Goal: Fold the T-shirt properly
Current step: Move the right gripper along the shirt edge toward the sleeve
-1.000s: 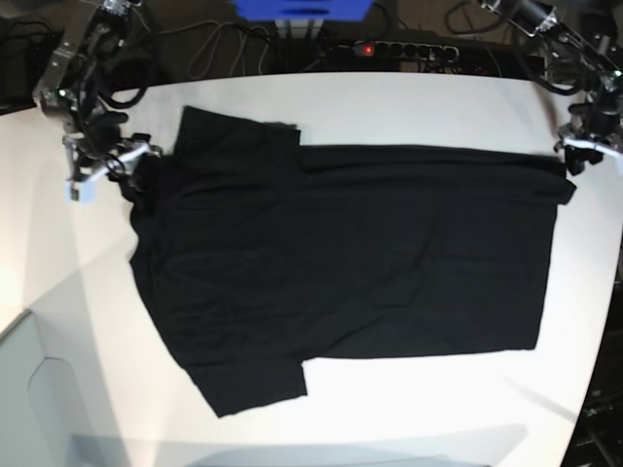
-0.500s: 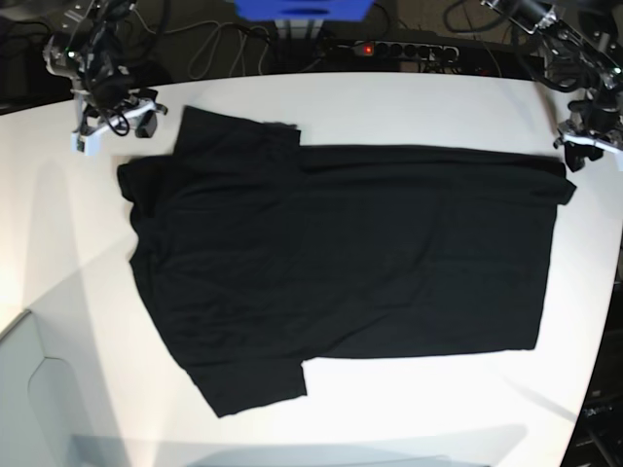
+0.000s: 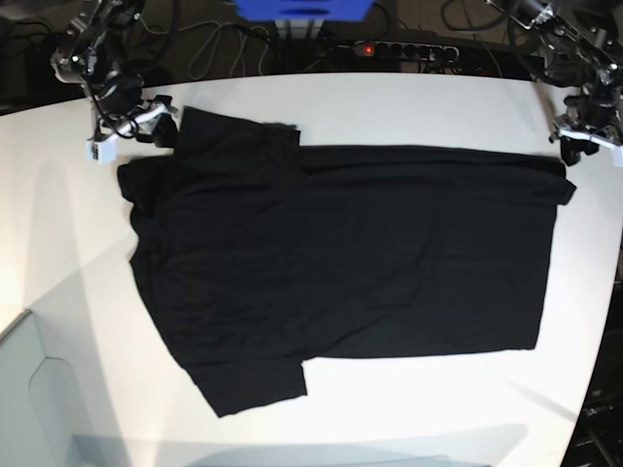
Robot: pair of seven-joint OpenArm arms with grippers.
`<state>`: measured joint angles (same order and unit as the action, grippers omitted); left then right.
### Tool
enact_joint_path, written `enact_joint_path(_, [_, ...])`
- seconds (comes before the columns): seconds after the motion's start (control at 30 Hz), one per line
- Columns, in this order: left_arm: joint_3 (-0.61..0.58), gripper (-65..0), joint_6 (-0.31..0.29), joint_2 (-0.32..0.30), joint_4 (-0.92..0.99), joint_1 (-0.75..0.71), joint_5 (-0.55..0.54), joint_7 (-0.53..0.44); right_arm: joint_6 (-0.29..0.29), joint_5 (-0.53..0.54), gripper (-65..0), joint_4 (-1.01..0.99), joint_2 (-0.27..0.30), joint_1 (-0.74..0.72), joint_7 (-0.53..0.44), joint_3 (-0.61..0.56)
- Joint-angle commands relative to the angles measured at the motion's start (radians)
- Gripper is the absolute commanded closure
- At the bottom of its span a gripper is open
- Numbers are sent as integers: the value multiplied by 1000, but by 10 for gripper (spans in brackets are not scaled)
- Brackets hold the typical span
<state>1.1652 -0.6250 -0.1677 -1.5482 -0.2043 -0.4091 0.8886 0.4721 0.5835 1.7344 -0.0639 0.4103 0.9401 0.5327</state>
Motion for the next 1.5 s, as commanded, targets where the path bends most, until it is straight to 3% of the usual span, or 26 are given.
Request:
enact_joint_path(0.0, [5, -284, -5, -19, -19, -1, -14, -18, 6, -72, -285, -14, -9, 19, 90, -19])
enact_joint_path(0.17, [6, -284, -5, -19, -19, -1, -14, -18, 106, -72, -284, -14, -14, 35, 118, -33])
enact_joint_path(0.53, [6, -284, -5, -19, -21, -13, -14, -18, 110, -70, -284, -14, -30, 72, 136, -35])
enact_joint_path(0.73, [5, -284, -5, -19, -21, -13, -14, -18, 149, -72, -283, -20, -43, 68, 136, -38])
enact_joint_path(0.97, [5, -284, -5, -19, -21, -11, -14, -18, 149, -72, -280, -21, -41, 62, 135, -105])
enact_joint_path(1.03, [5, -284, -5, -19, -21, -11, -14, -18, 149, -72, -246, -21, -41, 62, 132, -112])
enact_joint_path(1.3, [3, -284, -6, -19, -21, -10, -14, -18, 149, -72, 0, -21, -41, 39, 136, -110])
enact_joint_path(1.47, [2, -284, -8, -19, -21, -11, -14, -18, 149, -70, 0, 0, -41, 25, 138, -112])
